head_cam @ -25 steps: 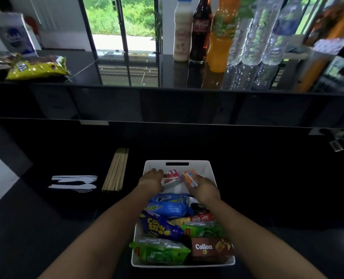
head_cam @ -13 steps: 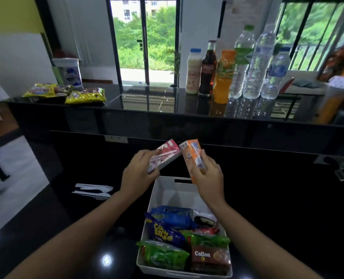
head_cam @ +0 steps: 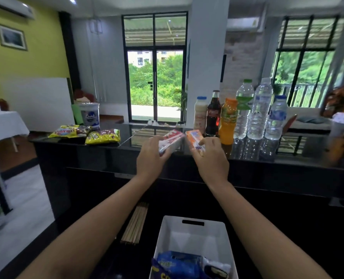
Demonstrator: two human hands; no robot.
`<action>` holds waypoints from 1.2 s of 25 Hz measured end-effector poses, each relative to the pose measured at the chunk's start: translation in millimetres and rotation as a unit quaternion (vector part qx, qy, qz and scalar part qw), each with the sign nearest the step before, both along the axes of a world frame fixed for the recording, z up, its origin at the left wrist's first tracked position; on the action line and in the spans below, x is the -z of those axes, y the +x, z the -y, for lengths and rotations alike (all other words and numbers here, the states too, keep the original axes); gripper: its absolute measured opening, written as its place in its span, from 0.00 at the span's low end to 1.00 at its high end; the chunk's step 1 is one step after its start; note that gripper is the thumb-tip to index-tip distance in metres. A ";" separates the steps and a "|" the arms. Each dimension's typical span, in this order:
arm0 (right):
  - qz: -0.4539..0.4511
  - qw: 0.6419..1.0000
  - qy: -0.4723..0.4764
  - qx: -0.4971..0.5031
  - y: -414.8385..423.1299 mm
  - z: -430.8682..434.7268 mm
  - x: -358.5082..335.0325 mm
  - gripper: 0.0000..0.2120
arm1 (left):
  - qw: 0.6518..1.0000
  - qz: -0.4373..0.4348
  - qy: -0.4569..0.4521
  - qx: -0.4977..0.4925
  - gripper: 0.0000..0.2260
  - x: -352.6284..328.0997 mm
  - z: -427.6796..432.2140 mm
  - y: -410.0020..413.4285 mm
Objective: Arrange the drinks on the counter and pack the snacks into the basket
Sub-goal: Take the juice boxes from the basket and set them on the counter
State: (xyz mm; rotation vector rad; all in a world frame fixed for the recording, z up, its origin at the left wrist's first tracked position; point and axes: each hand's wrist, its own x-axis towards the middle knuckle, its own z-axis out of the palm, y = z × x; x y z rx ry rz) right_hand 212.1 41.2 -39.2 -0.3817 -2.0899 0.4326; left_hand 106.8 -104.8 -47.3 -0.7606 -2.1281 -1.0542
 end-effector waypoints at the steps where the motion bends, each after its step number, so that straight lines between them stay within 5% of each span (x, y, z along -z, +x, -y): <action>1: 0.012 1.000 0.014 0.018 -4.0 2.2 -1.3 0.11 | 1.000 0.004 0.003 0.000 0.11 0.7 -2.8 -3.7; 9: 0.177 0.981 0.080 0.009 0.4 -1.6 0.9 0.25 | 0.973 -0.068 -0.184 0.121 0.21 -1.2 29.6 -31.1; 17: -0.018 0.993 0.063 -0.095 -11.3 3.3 -21.9 0.20 | 0.971 -0.182 -0.034 0.154 0.17 -29.0 11.7 -28.2; 24: -0.032 0.995 0.076 -0.056 -50.3 -12.0 -45.8 0.22 | 0.982 -0.142 -0.015 0.124 0.15 -52.9 -19.7 -50.0; 30: 0.058 0.996 0.069 -0.028 -79.8 -23.9 -48.7 0.28 | 0.984 0.001 -0.147 0.103 0.38 -52.2 -37.9 -71.2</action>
